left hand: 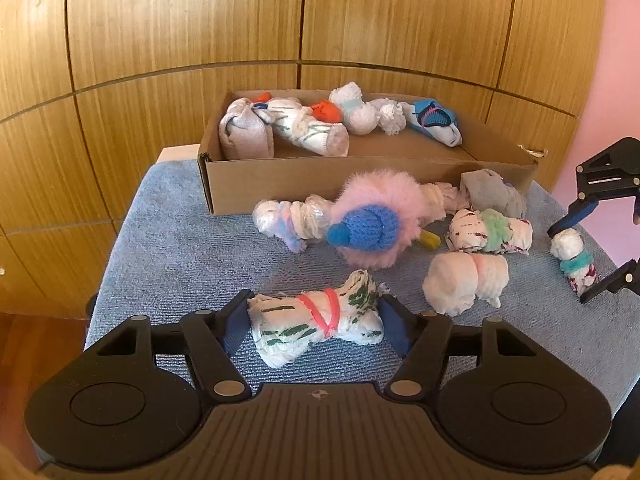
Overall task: Organize objects
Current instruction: 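Lift both held bundles and carry them over the box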
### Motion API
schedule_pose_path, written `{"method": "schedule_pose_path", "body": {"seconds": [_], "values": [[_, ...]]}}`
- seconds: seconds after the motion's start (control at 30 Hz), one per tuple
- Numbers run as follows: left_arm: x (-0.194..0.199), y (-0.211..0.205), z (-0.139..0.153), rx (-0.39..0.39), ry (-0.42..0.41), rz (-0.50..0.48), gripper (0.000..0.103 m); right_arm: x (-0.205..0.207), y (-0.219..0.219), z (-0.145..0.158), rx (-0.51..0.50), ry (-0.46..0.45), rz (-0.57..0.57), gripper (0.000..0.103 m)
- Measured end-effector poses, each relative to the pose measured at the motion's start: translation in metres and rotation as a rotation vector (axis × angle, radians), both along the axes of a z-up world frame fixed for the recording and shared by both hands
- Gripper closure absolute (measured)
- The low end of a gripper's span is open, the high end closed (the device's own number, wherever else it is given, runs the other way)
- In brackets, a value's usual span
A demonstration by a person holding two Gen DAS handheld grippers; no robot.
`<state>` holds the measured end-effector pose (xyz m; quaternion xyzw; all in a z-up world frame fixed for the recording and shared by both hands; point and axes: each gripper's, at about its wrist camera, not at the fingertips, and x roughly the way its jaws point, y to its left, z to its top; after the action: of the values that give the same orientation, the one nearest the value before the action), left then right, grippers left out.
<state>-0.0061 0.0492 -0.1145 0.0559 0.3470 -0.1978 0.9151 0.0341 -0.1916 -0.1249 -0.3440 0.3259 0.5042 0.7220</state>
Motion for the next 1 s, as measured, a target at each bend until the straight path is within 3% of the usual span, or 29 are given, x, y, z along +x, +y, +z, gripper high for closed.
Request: {"method": "schedule_pose_path", "body": {"seconds": [0.1,0.2,0.43,0.6,0.8,1.0], "values": [[0.0,0.0,0.0,0.006,-0.002,-0.005,0.031,0.001,0.001,0.0,0.008,0.025,-0.041,0.054],[0.001,0.002,0.002,0.002,0.006,-0.012,0.033,-0.006,0.001,0.003,0.011,0.009,-0.098,0.055],[0.001,0.008,0.017,0.002,-0.012,-0.032,0.033,-0.019,-0.013,0.025,0.149,0.018,-0.315,0.055],[0.007,0.006,0.05,0.025,-0.064,-0.086,0.033,-0.018,-0.023,0.063,0.27,-0.015,-0.485,0.055],[0.043,-0.014,0.102,0.052,-0.13,-0.171,0.033,0.007,-0.016,0.105,0.356,-0.082,-0.611,0.055],[0.088,-0.059,0.134,0.075,-0.149,-0.277,0.033,0.053,0.006,0.115,0.343,-0.116,-0.681,0.055]]}}
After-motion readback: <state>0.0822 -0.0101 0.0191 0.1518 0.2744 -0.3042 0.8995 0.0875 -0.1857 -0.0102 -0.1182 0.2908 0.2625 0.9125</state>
